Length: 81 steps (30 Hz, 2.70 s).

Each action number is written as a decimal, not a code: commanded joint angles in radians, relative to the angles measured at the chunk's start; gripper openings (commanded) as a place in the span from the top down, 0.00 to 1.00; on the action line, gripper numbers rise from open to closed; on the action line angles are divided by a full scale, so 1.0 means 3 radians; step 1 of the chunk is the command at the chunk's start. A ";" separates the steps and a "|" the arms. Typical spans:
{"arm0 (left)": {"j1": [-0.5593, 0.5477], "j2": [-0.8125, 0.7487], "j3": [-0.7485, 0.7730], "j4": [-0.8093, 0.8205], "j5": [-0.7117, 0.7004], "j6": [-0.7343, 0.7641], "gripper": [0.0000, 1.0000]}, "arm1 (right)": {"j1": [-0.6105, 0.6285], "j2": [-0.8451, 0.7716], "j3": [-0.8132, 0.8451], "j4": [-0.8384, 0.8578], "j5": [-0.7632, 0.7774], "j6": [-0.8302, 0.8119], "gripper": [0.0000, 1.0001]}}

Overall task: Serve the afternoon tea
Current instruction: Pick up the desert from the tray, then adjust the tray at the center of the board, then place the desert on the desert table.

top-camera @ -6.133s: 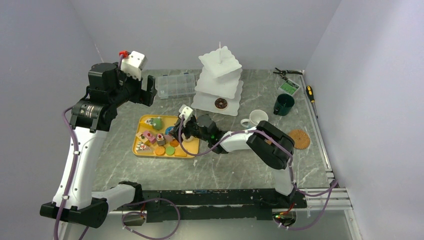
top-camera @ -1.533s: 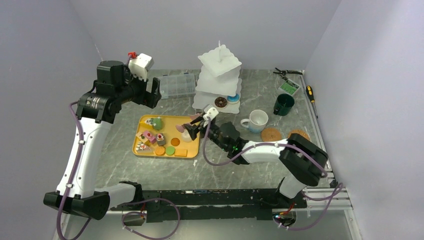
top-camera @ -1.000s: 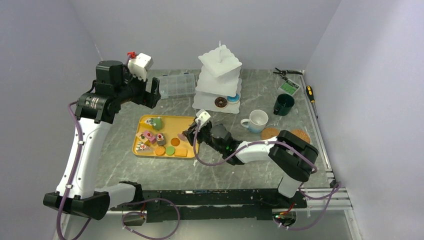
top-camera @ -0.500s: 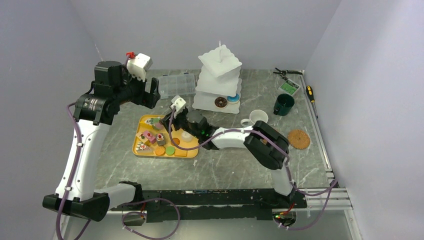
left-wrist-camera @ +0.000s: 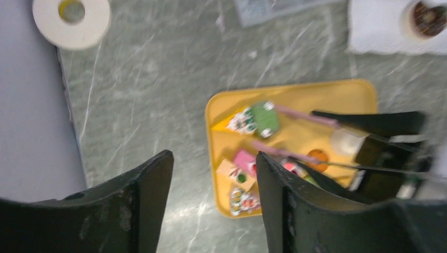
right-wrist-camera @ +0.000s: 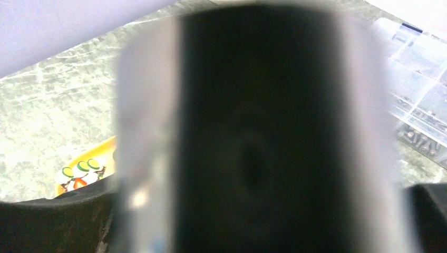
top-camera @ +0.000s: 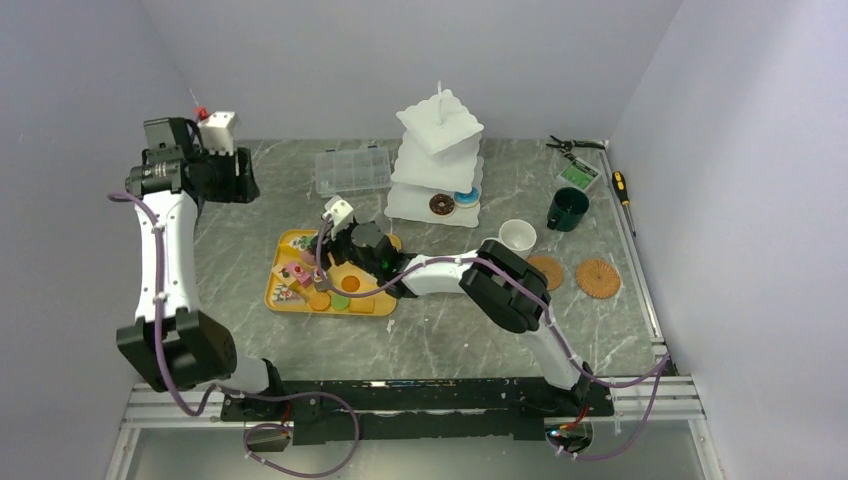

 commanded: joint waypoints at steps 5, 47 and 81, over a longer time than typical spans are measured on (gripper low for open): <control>0.0665 0.0408 -0.0629 0.0151 0.0297 0.1057 0.52 | 0.0013 0.0027 0.0066 0.0158 0.0159 0.0034 0.40; 0.0099 0.1043 -0.1534 0.0910 0.0269 0.0975 0.53 | -0.0774 -0.2429 -0.1542 -0.0223 -0.0167 -0.0435 0.66; 0.0535 0.0629 -0.0680 0.0081 0.0725 0.0907 0.16 | -0.2425 -0.2365 -0.1497 -0.0009 -0.0743 -0.0316 0.67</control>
